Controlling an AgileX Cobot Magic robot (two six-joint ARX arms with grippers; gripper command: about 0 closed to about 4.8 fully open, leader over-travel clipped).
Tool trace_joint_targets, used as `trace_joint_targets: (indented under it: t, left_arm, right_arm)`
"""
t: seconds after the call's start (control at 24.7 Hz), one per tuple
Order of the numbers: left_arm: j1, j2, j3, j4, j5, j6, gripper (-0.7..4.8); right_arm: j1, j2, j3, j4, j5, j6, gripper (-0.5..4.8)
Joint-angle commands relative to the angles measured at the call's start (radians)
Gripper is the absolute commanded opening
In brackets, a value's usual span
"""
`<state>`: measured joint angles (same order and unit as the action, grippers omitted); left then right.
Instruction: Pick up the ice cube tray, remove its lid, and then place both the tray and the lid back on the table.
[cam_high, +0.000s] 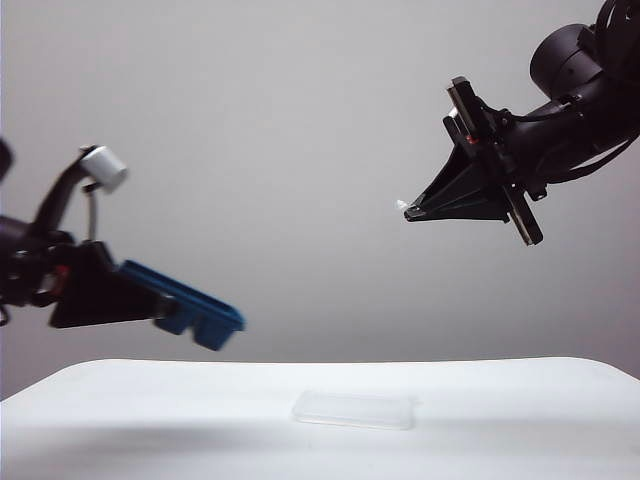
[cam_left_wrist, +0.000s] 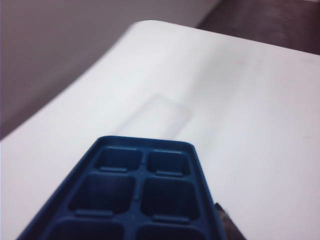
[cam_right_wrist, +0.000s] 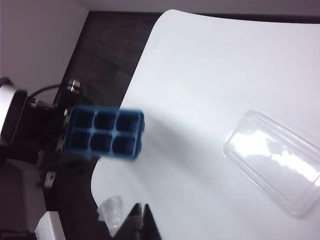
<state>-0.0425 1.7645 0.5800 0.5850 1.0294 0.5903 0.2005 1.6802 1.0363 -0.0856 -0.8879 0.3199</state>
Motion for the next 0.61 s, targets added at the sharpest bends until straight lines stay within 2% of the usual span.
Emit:
trace_joint_targets:
  t: [0.04, 0.28, 0.44, 0.57, 0.61]
  left_arm:
    - [0.054, 0.056, 0.003, 0.069, 0.045, 0.001, 2.24]
    - [0.063, 0.145, 0.003, 0.161, 0.074, 0.001, 2.25]
    - [0.047, 0.175, 0.003, 0.164, 0.037, 0.033, 2.59]
    - [0.042, 0.198, 0.003, 0.166, 0.025, 0.042, 3.04]
    - [0.042, 0.204, 0.003, 0.164, 0.014, 0.042, 3.44]
  right_arm:
    - [0.002, -0.006, 0.001, 0.008, -0.004, -0.021, -0.06]
    - [0.002, -0.006, 0.001, 0.009, 0.0, -0.041, -0.06]
    - [0.002, -0.006, 0.001, 0.009, 0.027, -0.046, -0.06]
    - [0.002, -0.005, 0.001, 0.008, 0.032, -0.06, -0.06]
    - [0.002, -0.005, 0.001, 0.008, 0.033, -0.06, -0.06]
